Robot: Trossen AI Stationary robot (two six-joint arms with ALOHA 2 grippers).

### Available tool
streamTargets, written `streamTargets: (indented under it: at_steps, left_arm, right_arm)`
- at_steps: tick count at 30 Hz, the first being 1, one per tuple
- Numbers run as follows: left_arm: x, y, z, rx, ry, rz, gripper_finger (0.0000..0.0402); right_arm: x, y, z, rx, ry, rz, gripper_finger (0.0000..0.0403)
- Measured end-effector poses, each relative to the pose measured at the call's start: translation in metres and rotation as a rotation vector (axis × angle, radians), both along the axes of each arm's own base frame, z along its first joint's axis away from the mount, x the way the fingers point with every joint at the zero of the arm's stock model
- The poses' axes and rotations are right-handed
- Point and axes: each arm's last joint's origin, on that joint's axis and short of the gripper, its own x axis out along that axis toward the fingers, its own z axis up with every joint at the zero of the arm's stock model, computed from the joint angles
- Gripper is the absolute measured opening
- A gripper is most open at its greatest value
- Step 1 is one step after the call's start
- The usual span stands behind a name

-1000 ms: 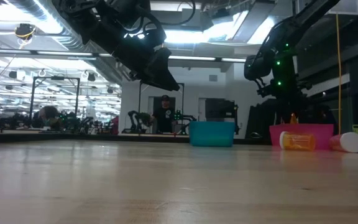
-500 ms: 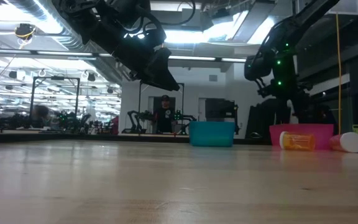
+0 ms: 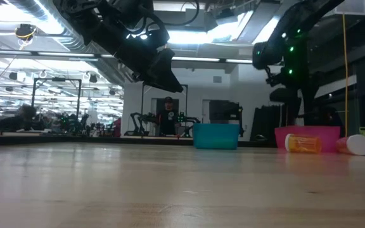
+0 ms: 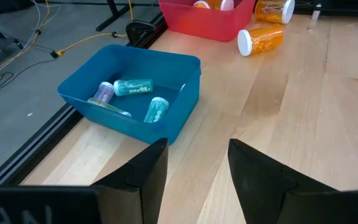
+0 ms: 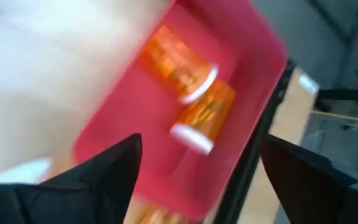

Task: Pick and place medicine bottles into bin by pill shape (circle, oval)
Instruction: Put the big orange pill bottle into the pink bin

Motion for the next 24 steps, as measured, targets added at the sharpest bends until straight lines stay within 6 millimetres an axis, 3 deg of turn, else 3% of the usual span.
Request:
streamTargets:
  at_steps: [5, 10, 18, 24]
  left_arm:
    - [0.0, 0.0, 0.0, 0.0, 0.0, 0.0, 0.0163]
    - [0.0, 0.0, 0.0, 0.0, 0.0, 0.0, 0.0163]
    - [0.0, 0.0, 0.0, 0.0, 0.0, 0.0, 0.0163]
    - [0.0, 0.0, 0.0, 0.0, 0.0, 0.0, 0.0163]
  right_arm:
    - [-0.001, 0.033, 0.014, 0.119, -0.114, 0.03, 0.0324]
    - [-0.008, 0.066, 0.011, 0.197, -0.188, 0.082, 0.0324]
    - [-0.026, 0.095, -0.024, 0.23, -0.232, 0.083, 0.0324]
    - [-0.017, 0.098, -0.051, 0.211, -0.387, 0.187, 0.0324]
